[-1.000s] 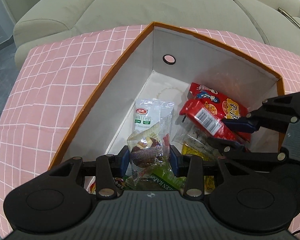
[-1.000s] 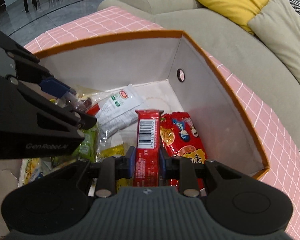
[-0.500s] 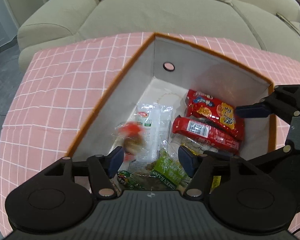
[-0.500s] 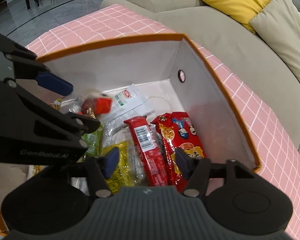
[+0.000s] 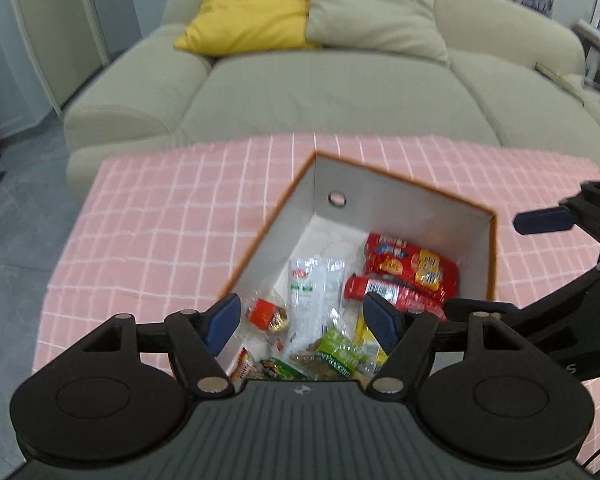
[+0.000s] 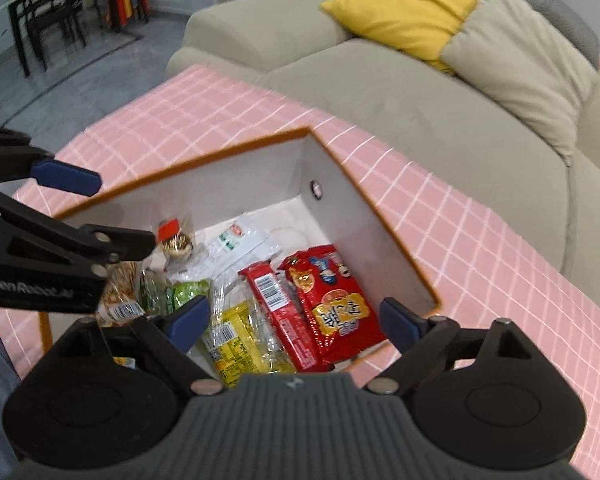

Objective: Organize snacks
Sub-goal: 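Open both tools and lift them away from the box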

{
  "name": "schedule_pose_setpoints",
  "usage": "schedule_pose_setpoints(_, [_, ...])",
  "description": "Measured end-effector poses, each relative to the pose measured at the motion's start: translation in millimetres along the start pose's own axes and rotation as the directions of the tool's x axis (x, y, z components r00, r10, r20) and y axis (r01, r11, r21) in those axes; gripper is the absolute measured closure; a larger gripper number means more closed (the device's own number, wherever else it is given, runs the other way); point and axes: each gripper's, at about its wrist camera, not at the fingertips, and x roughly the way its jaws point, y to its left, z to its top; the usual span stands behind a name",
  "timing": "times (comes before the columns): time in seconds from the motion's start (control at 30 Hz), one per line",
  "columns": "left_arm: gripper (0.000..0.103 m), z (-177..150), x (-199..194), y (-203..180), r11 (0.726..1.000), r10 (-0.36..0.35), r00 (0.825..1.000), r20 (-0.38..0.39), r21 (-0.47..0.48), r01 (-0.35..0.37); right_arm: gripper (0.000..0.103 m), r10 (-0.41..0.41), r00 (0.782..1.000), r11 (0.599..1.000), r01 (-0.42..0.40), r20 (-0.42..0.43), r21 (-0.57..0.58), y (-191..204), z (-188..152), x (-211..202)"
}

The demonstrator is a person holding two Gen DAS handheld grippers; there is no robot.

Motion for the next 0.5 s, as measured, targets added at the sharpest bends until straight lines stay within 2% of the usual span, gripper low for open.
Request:
schedule_pose_setpoints(0.17, [0.024,1.8,-46.2,0.5,1.000,0.011,0.992,0.127,-0.022,-0.008,0.006,-0.038,0.994,0.997,0.031,0.104,0.064,-2.6,-8.1,-46.9])
schedule_pose_setpoints(0.3, [0.026,0.9,-83.9,-2.9,0.999,0.025,0.973,0.228,-0.044,-0.016,0.004,-0.064,0.973,0.991,0.035,0.221,0.129,-1.3,-19.3,-90.0])
schedule_pose_setpoints(0.4, [0.026,-4.5,-110.1,-12.9,0.994,0.103,0.950,0.296,-0.063,-0.088,0.004,-0.094,0.949,0.982,0.039,0.300,0.183,0.6,-32.3,-122.0])
schedule_pose_setpoints(0.43, [0.026,-8.1,-118.9,-18.7,0.989,0.147,0.935,0.323,-0.074,-0.130,0.004,-0.103,0.941,0.979,0.039,0.323,0.198,1.7,-37.2,-132.5])
schedule_pose_setpoints(0.5, [0.026,-17.7,-137.1,-28.8,0.981,0.192,0.902,0.386,-0.088,-0.171,0.004,-0.117,0.923,0.975,0.035,0.367,0.221,5.1,-47.2,-152.2])
